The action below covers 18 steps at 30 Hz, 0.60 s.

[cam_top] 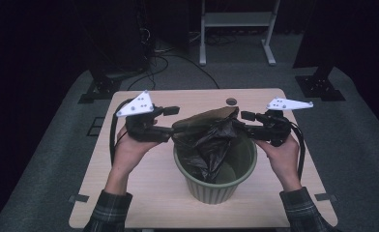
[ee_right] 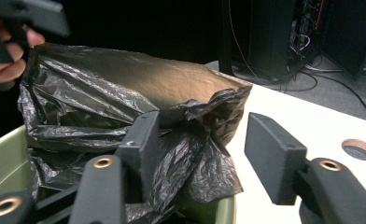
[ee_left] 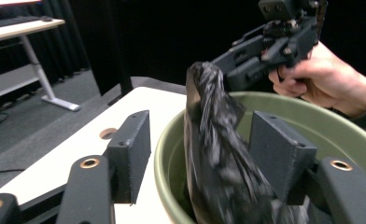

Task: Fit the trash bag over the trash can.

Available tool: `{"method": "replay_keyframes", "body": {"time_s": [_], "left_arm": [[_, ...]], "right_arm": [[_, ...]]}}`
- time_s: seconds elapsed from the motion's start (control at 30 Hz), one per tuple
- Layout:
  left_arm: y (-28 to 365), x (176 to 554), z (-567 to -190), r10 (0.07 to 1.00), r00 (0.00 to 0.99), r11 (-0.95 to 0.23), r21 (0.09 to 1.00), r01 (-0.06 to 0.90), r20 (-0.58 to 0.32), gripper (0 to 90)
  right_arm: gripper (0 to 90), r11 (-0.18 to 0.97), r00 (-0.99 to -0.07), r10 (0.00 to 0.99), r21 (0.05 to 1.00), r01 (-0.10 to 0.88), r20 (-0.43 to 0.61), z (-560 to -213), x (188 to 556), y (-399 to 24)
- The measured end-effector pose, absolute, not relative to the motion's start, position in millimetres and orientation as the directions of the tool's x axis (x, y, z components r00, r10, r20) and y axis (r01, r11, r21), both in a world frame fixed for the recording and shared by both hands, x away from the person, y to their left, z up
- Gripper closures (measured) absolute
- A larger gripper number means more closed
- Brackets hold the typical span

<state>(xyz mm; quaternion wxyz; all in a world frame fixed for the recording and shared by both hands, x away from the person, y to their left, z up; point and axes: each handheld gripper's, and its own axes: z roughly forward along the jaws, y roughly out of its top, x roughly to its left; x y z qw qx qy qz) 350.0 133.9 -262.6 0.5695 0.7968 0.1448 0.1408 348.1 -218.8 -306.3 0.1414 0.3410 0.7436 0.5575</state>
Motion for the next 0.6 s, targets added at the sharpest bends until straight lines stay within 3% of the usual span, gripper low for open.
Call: {"method": "replay_keyframes", "body": {"time_s": [0.2,0.3,0.33,0.43,0.47,0.5,0.6], "left_arm": [[91.0,385.4,-264.4,0.324,0.943,-0.432,0.898,0.078,0.074,36.4],[81.6,398.7,-269.6,0.288,0.957,-0.466,0.879,0.097,0.047,52.8],[79.3,401.6,-272.0,0.278,0.959,-0.482,0.871,0.095,0.05,62.2],[78.6,404.9,-275.9,0.253,0.967,-0.491,0.864,0.113,0.018,86.6],[80.0,403.6,-275.9,0.259,0.966,-0.48,0.869,0.121,0.009,89.6],[82.2,401.1,-275.4,0.262,0.965,-0.474,0.872,0.125,0.004,89.7],[95.4,389.3,-272.3,0.293,0.956,-0.449,0.886,0.112,0.027,89.7]], "right_arm": [[42.2,0.146,-0.726,0.669,0.93,0.337,0.158,-302.7,350.2,-214.0],[46.7,0.158,-0.724,0.674,0.928,0.336,0.147,-301.8,353.3,-212.2],[50.4,0.159,-0.721,0.677,0.927,0.34,0.148,-302.3,355.5,-212.1],[73.8,0.173,-0.734,0.659,0.916,0.362,0.165,-305.2,363.0,-211.8],[85.0,0.184,-0.738,0.657,0.916,0.356,0.155,-306.1,363.6,-211.9],[89.1,0.197,-0.745,0.652,0.918,0.345,0.14,-306.4,362.5,-212.3],[90.0,0.212,-0.752,0.651,0.924,0.318,0.109,-304.6,355.9,-217.7]]}}
